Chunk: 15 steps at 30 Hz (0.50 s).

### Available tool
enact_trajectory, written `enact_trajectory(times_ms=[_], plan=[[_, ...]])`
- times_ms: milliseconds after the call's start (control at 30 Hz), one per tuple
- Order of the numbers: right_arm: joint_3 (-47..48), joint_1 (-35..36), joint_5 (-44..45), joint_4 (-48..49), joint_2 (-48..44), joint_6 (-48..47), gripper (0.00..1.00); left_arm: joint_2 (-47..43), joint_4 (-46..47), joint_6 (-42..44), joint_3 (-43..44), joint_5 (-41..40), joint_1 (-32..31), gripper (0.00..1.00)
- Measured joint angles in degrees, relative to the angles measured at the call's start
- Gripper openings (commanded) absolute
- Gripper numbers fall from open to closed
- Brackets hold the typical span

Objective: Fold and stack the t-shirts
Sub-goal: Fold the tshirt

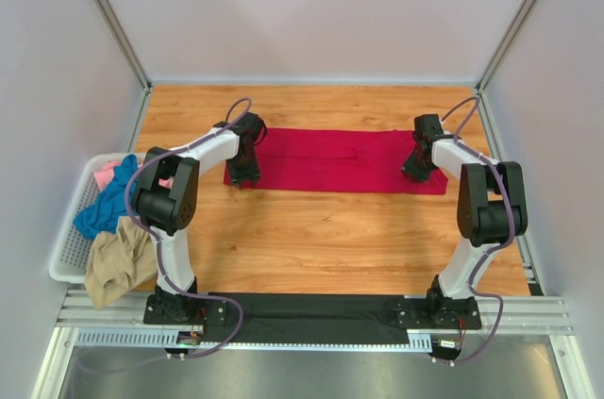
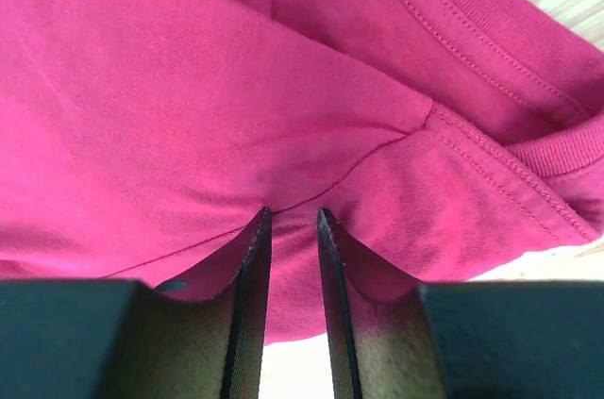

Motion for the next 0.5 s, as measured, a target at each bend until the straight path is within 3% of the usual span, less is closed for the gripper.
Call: enact_trajectory(times_ms=[267,300,500], plan=[[1.5,-0.9,0.1,-0.1,1.1,-4.0,0.29,-1.6,-1.7,-0.2,-0.5,2.8,-0.1,0.48],[3.0,-1.2,-0.1,-0.3,2.2,-4.6,0.29,-2.9,-1.6,0.4,-1.0,4.3,0.0,0.53],[14.2,-6.1,-2.8,-1.1,10.3,-6.6,0.3,-10.3,-1.7,6.6,0.8,9.6,-0.3,0.54]])
